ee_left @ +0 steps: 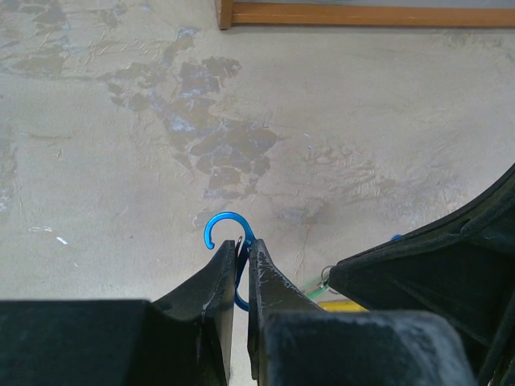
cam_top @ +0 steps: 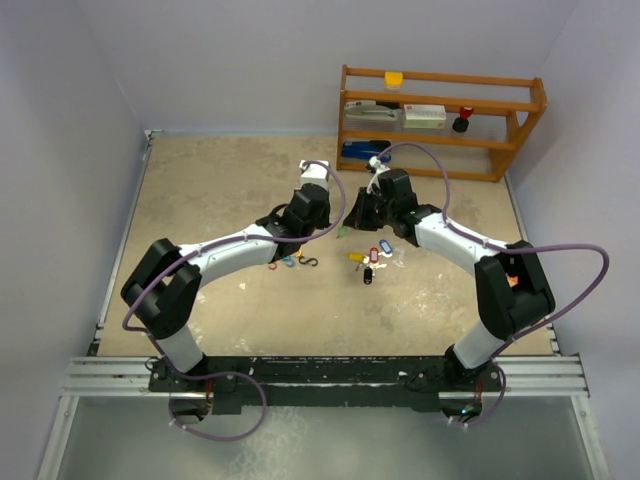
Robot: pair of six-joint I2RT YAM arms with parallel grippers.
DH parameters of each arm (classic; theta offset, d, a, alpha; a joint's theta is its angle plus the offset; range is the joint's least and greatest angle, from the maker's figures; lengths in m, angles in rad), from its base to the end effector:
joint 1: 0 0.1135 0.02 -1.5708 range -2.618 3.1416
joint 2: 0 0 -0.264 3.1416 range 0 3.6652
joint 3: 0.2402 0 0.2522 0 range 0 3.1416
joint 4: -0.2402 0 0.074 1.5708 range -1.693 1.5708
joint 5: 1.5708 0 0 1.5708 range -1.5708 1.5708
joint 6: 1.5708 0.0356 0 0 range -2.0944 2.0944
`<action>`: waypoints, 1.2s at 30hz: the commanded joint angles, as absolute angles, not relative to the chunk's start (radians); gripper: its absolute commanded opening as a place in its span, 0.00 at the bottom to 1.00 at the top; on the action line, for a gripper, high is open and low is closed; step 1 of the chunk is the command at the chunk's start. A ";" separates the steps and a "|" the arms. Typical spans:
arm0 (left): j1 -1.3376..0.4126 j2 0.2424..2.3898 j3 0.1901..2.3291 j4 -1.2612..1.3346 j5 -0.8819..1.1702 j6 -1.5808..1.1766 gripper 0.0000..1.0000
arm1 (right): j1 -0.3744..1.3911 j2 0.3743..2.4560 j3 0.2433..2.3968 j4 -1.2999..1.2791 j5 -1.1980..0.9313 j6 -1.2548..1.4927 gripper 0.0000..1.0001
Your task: Put the keys on the keyring
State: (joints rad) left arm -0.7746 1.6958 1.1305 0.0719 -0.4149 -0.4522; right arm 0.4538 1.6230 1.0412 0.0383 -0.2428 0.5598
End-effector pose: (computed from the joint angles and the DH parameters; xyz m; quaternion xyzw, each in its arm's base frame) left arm 0.2857 -0.2596 0.2444 0.0305 0.8460 -0.1444 0.5123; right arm 0.3237 0.1674 0.2365 -0.0136 0.8665 0.3290 0.3752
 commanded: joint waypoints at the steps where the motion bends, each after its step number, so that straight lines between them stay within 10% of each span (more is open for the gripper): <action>1: -0.778 1.653 1.128 0.100 -0.440 -0.446 0.00 | 0.459 1.617 1.074 0.029 -0.243 0.540 0.00; 36: -0.778 1.662 1.141 0.076 -0.452 -0.449 0.00 | 0.459 1.592 1.052 0.021 -0.222 0.497 0.00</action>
